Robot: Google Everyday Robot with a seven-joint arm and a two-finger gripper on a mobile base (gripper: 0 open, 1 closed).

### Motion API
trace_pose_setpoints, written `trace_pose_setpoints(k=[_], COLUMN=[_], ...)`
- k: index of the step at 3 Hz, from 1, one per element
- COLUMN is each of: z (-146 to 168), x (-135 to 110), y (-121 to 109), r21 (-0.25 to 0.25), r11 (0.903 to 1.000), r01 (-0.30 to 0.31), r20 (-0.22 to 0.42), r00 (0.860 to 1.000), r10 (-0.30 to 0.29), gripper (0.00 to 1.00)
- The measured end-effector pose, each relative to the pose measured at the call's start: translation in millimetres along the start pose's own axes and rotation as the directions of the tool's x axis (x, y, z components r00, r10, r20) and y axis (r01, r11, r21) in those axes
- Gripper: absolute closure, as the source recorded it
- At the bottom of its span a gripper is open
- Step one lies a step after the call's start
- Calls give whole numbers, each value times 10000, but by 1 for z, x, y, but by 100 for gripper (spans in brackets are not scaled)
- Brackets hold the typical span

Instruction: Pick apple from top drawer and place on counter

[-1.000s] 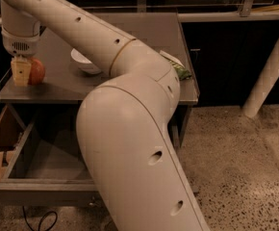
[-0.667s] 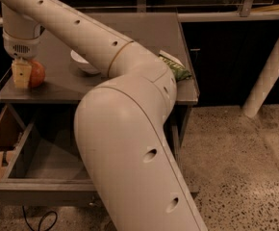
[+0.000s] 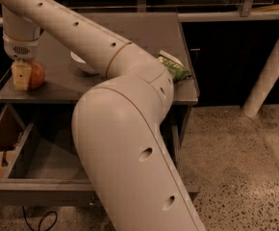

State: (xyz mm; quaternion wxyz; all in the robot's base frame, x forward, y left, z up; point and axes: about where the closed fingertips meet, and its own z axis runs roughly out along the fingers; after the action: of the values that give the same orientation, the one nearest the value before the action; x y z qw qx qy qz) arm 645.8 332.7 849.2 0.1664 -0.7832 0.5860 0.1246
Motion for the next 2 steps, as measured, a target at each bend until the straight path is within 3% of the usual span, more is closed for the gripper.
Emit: trace_pose_setpoints(k=[2], z=[0], x=[0], y=[0], r21=[0], r11=[10000], r01=[0], r20=[0], r00=[10000], r10=[0], gripper=[50])
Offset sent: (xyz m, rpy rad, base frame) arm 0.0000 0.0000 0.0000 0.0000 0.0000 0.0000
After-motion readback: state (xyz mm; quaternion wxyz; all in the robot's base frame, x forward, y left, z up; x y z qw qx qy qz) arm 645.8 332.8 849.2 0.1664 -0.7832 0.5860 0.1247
